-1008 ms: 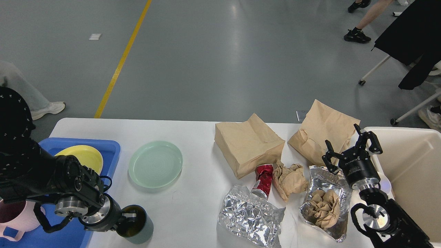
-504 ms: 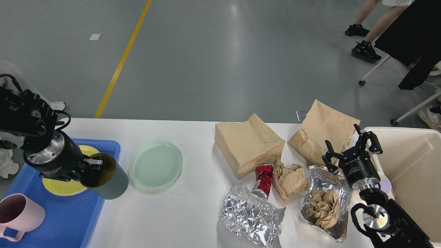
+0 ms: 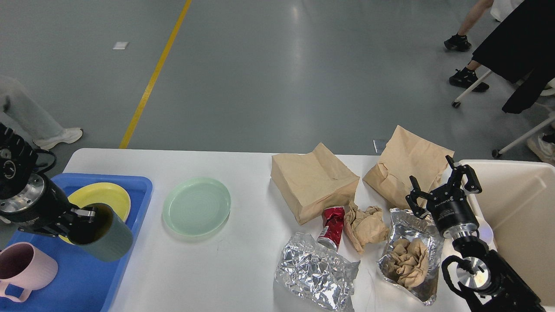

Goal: Tidy desktop
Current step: 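Carry the teal cup onto the blue tray beside the pink mug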

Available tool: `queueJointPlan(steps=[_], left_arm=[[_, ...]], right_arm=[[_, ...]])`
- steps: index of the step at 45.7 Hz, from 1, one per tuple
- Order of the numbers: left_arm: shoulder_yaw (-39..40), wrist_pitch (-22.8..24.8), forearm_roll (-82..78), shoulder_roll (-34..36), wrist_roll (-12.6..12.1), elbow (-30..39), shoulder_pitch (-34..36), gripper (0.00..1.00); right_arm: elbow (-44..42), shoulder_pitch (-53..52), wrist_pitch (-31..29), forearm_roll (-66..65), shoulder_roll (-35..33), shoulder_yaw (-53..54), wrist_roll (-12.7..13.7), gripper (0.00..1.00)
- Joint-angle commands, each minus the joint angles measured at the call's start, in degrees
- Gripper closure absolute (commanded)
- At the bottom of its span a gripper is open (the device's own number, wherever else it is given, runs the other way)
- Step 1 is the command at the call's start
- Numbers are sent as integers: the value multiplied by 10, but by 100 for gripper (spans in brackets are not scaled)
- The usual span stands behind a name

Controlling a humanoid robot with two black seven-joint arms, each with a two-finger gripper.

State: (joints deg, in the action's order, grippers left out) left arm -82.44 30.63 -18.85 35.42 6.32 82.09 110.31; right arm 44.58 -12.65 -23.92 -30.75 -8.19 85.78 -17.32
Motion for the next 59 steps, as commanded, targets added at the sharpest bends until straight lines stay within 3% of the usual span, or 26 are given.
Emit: queueJointPlan(steps=[1,10,23,47,59], left_arm=[[42,28,-37,39,9,-78,-84,100],[136,57,-87,61,8,-179,-207,100],[203,28,-132,90,11,-251,-324,100],[235,9,-144,84,7,-243,-353,97],[235,2,-120,84,8,-243,-363,83]], right_arm=[[1,0,0,0,0,0,0,0],[1,0,0,0,0,0,0,0],[0,1,0,0,1,0,0,0],[0,0,0,0,1,0,-1,0],[0,0,0,0,0,0,0,0]])
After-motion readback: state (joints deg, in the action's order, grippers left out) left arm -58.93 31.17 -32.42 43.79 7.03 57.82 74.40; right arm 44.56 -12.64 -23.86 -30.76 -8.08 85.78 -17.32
